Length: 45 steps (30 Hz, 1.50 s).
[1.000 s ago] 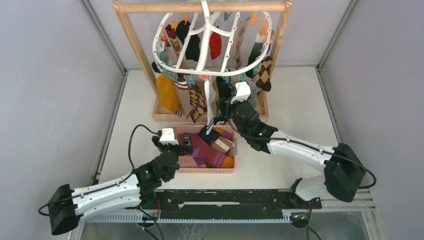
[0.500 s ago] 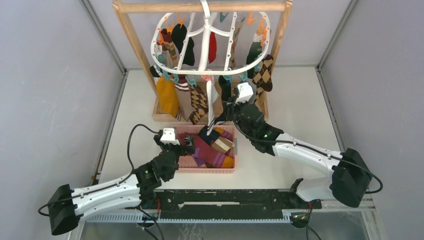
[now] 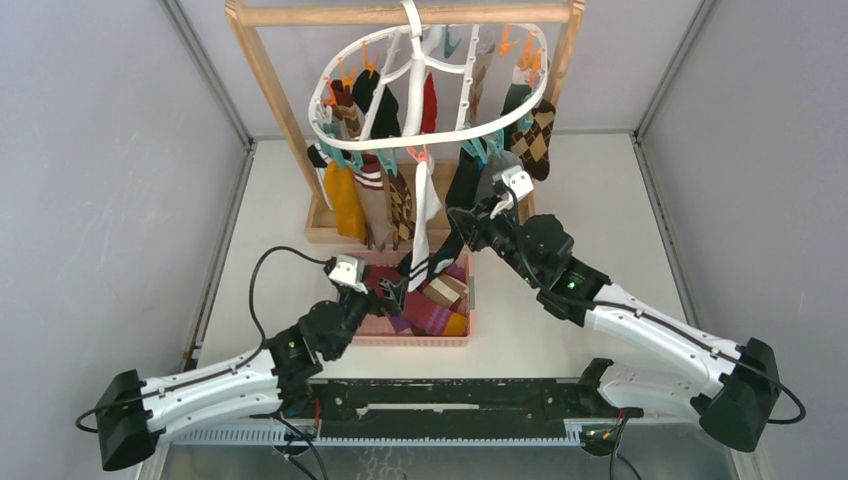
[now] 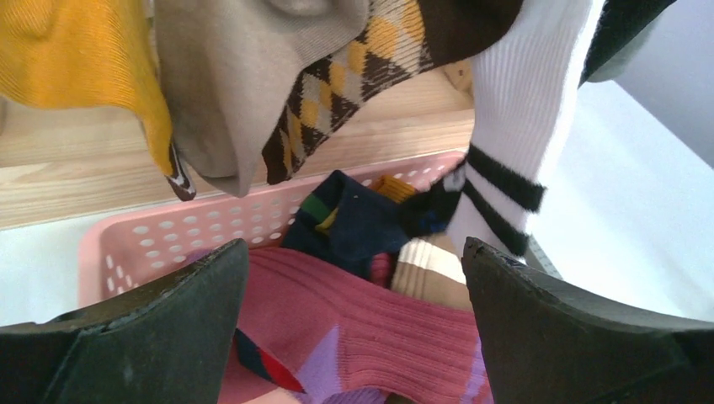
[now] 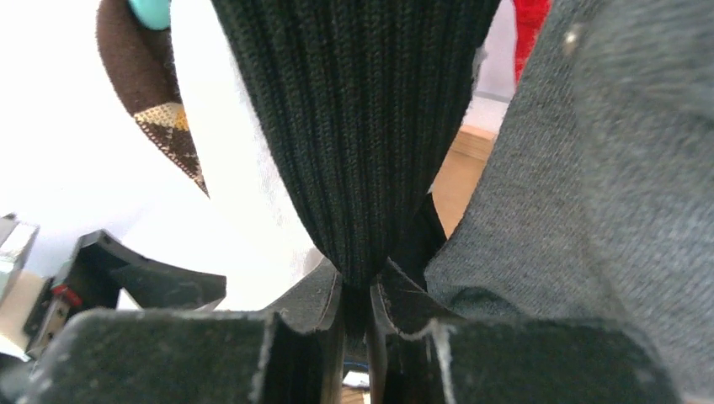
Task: Remove the socks clipped to the hanger
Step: Remove the sock from the hanger.
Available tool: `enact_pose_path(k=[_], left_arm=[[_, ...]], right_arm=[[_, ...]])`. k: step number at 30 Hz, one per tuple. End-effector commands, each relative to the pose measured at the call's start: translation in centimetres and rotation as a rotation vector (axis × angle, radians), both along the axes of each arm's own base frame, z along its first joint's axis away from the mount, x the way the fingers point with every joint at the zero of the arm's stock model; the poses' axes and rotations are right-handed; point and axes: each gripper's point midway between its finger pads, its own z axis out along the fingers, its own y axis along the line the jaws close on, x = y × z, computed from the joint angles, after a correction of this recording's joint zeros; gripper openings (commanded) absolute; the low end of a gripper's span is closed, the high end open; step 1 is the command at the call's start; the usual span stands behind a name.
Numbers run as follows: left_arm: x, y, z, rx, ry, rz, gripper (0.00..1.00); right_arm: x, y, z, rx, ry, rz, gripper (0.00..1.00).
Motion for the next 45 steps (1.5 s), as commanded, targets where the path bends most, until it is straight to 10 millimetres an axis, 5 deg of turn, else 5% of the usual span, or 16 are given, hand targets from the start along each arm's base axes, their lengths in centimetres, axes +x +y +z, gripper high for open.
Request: enact_pose_path(k=[1, 13, 20, 45], left_arm=[[-0.9, -1.6, 2.3, -0.072, -0.049, -0.099, 1.00], [-2.9, -1.4, 4.2, -0.157, -0.094, -0.181, 1.00], [-4.6, -3.6, 4.9, -0.173, -0.119, -0.336, 1.00], [-4.6, -8.5, 2.4, -0.113, -0.057, -0.451, 1.00]], right_arm=[[-2.0, 0.6, 1.6, 0.054, -0.004, 0.112, 0.19], [-3.8, 0.9, 1.5, 0.052, 0.021, 0.209, 0.20], [-3.7, 1.4, 1.6, 0.068, 0.027, 0.228, 0.21], [-3.0, 2.6, 1.4, 0.101, 0.047, 0.234, 0.21]])
